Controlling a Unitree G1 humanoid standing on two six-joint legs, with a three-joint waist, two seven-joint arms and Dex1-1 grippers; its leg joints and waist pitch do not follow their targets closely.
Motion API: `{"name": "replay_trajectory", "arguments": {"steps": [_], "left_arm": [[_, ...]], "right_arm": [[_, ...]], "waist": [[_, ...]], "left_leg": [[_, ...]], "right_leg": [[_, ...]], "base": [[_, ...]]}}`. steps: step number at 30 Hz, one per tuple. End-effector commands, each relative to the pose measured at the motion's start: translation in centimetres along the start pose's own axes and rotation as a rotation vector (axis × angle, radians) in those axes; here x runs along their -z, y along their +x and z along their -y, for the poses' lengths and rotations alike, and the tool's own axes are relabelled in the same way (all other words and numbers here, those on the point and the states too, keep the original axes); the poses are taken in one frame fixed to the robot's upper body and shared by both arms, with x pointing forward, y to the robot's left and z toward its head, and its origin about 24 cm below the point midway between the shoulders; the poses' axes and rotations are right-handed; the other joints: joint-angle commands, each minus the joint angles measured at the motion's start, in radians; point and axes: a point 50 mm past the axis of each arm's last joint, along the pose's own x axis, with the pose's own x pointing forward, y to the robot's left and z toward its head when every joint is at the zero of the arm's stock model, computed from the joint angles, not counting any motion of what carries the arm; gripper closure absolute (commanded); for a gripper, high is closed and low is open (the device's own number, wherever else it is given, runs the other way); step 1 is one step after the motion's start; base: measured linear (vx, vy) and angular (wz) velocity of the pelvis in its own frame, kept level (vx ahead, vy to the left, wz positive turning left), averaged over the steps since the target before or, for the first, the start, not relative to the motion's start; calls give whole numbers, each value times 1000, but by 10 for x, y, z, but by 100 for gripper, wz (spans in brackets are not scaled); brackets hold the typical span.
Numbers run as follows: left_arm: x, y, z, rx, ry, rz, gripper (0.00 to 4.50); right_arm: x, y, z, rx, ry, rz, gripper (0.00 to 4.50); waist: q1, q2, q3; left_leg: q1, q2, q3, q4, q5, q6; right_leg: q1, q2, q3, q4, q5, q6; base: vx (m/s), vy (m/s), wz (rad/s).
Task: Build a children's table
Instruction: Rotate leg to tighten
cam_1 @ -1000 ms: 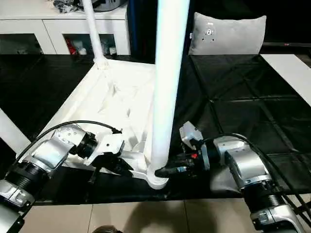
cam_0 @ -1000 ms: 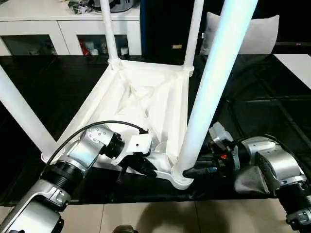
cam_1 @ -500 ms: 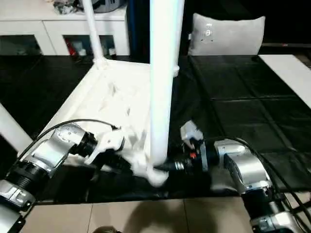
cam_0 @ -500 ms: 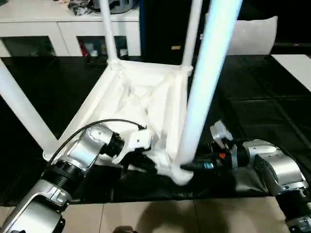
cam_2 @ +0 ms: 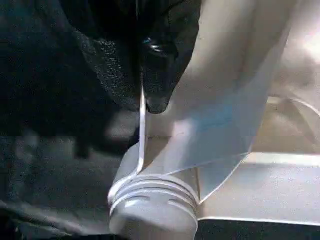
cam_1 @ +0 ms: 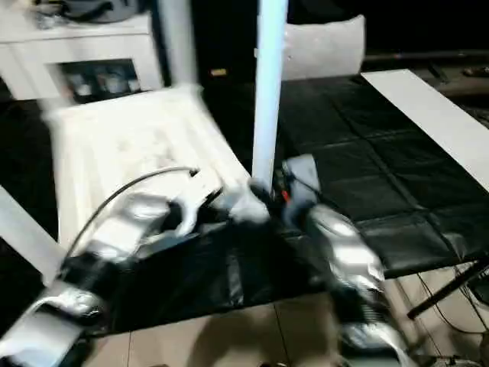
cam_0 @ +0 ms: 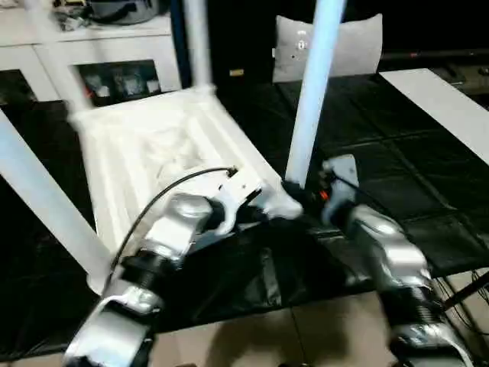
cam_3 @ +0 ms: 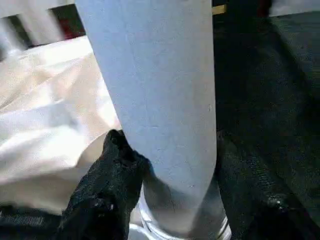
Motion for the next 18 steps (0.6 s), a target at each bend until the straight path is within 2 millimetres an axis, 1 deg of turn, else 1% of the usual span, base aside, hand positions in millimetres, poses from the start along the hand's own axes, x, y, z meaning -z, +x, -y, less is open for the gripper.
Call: {"name": "replay_trajectory", "arguments": {"steps": [1,2,4,5,6,7,8,9,10,11,12,13,14,16,17,18], "left_arm": [[-45,11,22,91,62,160,450],[-45,12,23,86,59,163,450],[-44,11,25,100,70,158,450],[-44,11,25,100,70,158,450],[-41,11,24,106,75,153,450],[-41,10,24,109,75,152,450],[-38,8,23,125,87,151,450],[-37,7,22,135,95,152,450],[-34,5,21,148,104,148,450],[-32,3,20,160,114,147,450],[-29,0,18,174,126,138,450],[-26,-3,16,186,143,132,450],[-24,-5,15,193,153,128,450],[-16,-10,12,228,162,101,450],[-13,-14,12,268,186,99,450],[-8,-19,12,317,211,87,450]], "right_arm": [[12,14,-37,-140,44,-50,217],[10,15,-37,-125,35,-28,183],[6,13,-31,-109,45,0,182],[6,13,-31,-109,45,0,182],[5,10,-26,-99,30,8,173],[5,9,-24,-99,25,9,142],[3,4,-17,-111,7,20,142],[2,1,-14,-120,-5,27,136],[0,-4,-7,-131,-27,40,128],[-1,-7,-4,-145,-31,45,111],[-3,-12,1,-182,-46,53,111],[-5,-17,5,-218,-67,60,98],[-6,-20,8,-241,-82,64,98],[-8,-30,13,-329,-133,40,83],[-9,-36,17,-378,-166,19,77],[-10,-43,20,-443,-203,-6,68]], "waist": [[15,-7,-83],[19,-6,-81],[26,-6,-77],[28,-6,-77],[28,-5,-75],[28,-5,-75],[28,-6,-74],[31,-6,-74],[33,-5,-73],[37,-6,-73],[42,-6,-74],[45,-6,-74],[48,-4,-74],[56,-5,-73],[60,-4,-72],[67,-5,-70]], "left_leg": [[-8,54,-32,-53,54,111],[-6,56,-30,-52,65,125],[-5,59,-28,-54,57,136],[-4,59,-28,-55,53,136],[-3,59,-28,-56,47,133],[-3,59,-27,-56,43,132],[-2,60,-28,-57,37,130],[0,59,-26,-56,25,131],[0,59,-26,-56,24,132],[-1,59,-26,-56,22,133],[1,60,-26,-56,23,134],[1,61,-25,-56,20,136],[0,61,-25,-56,15,139],[2,63,-26,-55,15,140],[2,61,-24,-55,5,143],[2,60,-23,-56,-13,141]], "right_leg": [[79,-94,83,-57,-139,-37],[77,-96,87,-52,-112,-58],[79,-99,89,-50,-109,-76],[79,-99,89,-52,-114,-77],[80,-99,90,-52,-123,-77],[80,-99,90,-54,-128,-77],[81,-99,90,-55,-136,-75],[81,-99,91,-57,-145,-71],[81,-99,91,-56,-145,-71],[81,-99,91,-58,-152,-65],[80,-100,91,-57,-153,-64],[81,-101,93,-57,-153,-62],[80,-100,93,-57,-154,-59],[80,-97,92,-55,-149,-59],[79,-97,92,-58,-162,-55],[80,-98,91,-63,-195,-40]], "base": [[0,0,0],[0,0,0],[0,0,0],[0,0,0],[0,0,0],[0,0,0],[0,0,0],[0,0,0],[0,0,0],[0,0,0],[0,0,0],[0,0,0],[0,0,0],[0,0,0],[0,0,0],[0,0,0]]}}
